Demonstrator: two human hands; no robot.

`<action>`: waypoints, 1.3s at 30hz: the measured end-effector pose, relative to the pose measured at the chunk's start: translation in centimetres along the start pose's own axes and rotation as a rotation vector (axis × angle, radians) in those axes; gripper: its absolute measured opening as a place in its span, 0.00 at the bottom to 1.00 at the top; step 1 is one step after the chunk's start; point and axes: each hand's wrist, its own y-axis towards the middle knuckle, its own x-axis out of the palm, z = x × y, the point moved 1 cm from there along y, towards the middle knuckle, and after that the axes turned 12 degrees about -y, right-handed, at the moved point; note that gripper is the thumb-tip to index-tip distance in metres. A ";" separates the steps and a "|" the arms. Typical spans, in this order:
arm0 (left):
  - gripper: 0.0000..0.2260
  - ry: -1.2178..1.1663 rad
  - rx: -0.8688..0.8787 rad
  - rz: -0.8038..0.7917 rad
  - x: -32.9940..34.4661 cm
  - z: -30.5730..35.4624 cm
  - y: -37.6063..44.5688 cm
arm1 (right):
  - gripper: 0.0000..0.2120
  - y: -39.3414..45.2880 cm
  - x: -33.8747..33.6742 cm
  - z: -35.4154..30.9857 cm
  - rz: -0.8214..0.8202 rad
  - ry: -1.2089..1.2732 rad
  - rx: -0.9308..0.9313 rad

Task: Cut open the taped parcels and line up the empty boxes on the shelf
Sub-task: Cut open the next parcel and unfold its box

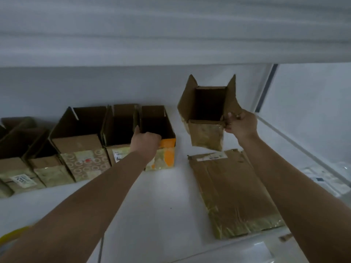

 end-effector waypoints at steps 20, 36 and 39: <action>0.08 -0.131 -0.096 0.044 0.6 -0.7 -0.5 | 0.15 2.6 7.0 3.9 -0.509 0.215 0.138; 0.17 -0.193 -0.023 0.188 -0.2 0.0 -1.6 | 0.41 -0.3 6.1 3.8 -0.474 0.102 0.192; 0.16 -0.261 0.091 0.348 0.2 2.2 -2.4 | 0.42 -1.7 4.3 4.9 -0.446 -0.060 0.093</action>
